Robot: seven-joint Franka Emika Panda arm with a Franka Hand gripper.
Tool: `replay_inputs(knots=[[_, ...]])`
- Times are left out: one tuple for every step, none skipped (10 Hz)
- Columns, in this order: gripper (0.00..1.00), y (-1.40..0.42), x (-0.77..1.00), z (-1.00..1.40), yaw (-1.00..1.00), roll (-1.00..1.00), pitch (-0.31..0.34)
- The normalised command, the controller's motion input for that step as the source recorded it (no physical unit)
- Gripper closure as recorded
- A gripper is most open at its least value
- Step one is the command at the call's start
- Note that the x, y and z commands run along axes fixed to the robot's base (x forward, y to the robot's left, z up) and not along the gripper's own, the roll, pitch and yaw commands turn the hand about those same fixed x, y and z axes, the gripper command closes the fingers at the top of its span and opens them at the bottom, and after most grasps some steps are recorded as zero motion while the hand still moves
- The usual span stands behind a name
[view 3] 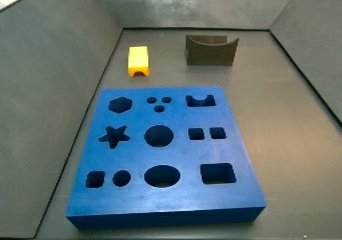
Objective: Pick up the arch object. Move up. Place the arch object on the fixture. Regrasp the arch object. Rotate the arch object. Move to above the board. Insert the arch object.
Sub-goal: Pick up the arch object.
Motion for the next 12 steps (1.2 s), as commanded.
replay_inputs(knots=[[0.00, 0.00, 0.00, 0.00, 0.00, 0.00, -0.007], [0.00, -0.08, -0.22, -0.10, 0.00, 0.00, -0.051], [0.00, -0.33, -0.46, -0.42, -0.01, 0.06, -0.087], [0.00, -0.54, -0.63, -0.58, 0.00, 0.14, -0.126], [0.00, -0.36, -0.41, -0.65, 0.05, 0.05, -0.151], [0.00, -0.53, -0.56, -0.71, 0.06, 0.10, -0.191], [0.00, -0.37, -0.58, -0.76, 0.24, 0.09, -0.177], [0.00, -0.36, -0.73, -0.76, 0.37, 0.10, -0.189], [0.00, -0.27, -0.65, -0.73, 0.38, 0.07, -0.193], [0.00, -0.08, -0.36, -0.70, 0.39, 0.02, -0.149], [0.00, 0.00, -0.06, -0.74, 0.29, 0.00, -0.081], [0.00, 0.00, 0.08, -0.67, 0.11, 0.00, -0.016]])
